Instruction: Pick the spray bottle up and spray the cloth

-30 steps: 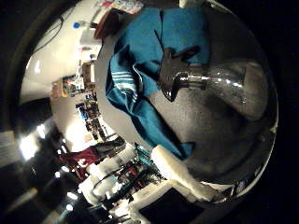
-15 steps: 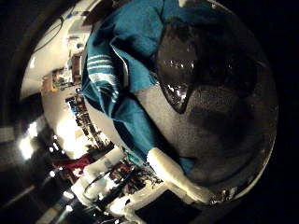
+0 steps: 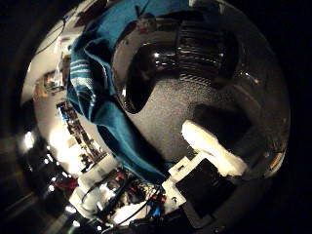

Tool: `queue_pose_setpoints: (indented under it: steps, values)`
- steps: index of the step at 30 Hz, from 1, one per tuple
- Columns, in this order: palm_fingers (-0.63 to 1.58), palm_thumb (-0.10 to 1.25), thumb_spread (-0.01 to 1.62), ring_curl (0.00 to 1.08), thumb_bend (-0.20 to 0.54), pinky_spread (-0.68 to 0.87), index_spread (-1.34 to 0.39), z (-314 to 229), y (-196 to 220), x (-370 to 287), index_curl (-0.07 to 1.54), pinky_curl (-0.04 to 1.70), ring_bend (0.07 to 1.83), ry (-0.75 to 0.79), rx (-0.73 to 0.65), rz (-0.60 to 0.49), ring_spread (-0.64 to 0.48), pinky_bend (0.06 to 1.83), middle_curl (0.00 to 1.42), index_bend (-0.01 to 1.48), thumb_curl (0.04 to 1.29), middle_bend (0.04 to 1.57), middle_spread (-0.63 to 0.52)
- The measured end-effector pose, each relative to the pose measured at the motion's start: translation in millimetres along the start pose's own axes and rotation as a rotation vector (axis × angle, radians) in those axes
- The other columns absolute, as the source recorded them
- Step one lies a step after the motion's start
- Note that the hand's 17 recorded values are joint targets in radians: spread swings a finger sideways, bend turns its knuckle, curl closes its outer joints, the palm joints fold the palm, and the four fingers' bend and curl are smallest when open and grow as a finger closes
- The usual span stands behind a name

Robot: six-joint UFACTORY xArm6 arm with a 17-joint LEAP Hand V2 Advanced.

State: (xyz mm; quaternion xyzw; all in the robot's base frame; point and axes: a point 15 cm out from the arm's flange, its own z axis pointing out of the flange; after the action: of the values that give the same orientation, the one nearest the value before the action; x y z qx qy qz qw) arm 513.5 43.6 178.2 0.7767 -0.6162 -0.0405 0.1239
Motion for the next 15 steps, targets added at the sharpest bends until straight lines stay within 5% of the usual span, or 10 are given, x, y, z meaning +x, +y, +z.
queue_pose_setpoints:
  steps: [9, 15]
  values:
    - [0.33, 0.84, 0.95, 0.36, -0.019, 0.08, -0.19, 4.0, 2.6, -1.7, 0.29, 0.34, 0.62, 0.001, -0.018, -0.003, -0.08, 0.69, 0.44, 0.18, 0.38, 0.38, -0.08]
    - [0.55, 0.97, 0.92, 0.45, -0.012, -0.3, -0.28, 4.2, 4.4, 0.3, 0.34, 0.4, 0.84, 0.021, -0.026, -0.008, -0.28, 0.89, 0.53, 0.19, 0.44, 0.5, -0.23]
